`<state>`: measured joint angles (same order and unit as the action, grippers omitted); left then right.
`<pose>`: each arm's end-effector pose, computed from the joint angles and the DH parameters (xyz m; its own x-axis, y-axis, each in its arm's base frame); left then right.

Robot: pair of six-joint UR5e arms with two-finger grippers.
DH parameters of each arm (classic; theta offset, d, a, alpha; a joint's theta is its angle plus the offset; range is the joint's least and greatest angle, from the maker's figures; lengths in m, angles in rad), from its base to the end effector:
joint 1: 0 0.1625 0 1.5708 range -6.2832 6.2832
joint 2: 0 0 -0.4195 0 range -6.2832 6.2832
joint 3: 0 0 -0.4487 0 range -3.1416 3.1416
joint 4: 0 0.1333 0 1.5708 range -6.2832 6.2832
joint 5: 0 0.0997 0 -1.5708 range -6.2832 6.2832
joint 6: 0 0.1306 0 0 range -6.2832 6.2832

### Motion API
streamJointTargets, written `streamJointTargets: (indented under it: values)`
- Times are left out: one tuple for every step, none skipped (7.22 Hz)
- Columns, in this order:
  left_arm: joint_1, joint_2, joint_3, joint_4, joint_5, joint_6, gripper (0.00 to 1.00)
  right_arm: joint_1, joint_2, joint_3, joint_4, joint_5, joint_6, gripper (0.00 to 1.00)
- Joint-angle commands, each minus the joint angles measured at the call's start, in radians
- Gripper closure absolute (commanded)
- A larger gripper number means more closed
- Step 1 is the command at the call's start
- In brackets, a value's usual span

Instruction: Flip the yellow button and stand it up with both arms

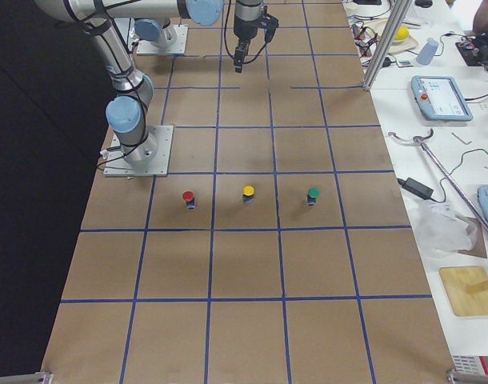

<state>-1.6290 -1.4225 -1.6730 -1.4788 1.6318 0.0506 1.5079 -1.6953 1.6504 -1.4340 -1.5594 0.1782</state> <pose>-0.1544 -0.4948 0.4827 -0.9927 0.0996 -0.0673 0.1080 0.9850 -0.1344 0.1041 -0.4910 0.4597 -0.9710 0.2390 0.0051 0.2385 0.9667 0.0923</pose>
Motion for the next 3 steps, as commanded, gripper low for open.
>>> streamJointTargets:
  values:
    - [0.0, 0.002, -0.004, 0.0, 0.0, 0.0, 0.0, 0.0, -0.001, 0.0, -0.002, -0.013, 0.0, 0.0]
    - [0.001, 0.004, -0.005, 0.0, -0.001, 0.0, 0.0, 0.0, -0.001, 0.0, -0.002, -0.011, 0.001, 0.0]
    - [0.004, 0.005, -0.01, 0.0, -0.041, -0.003, 0.0, 0.0, -0.001, 0.0, -0.028, -0.014, -0.002, 0.0]
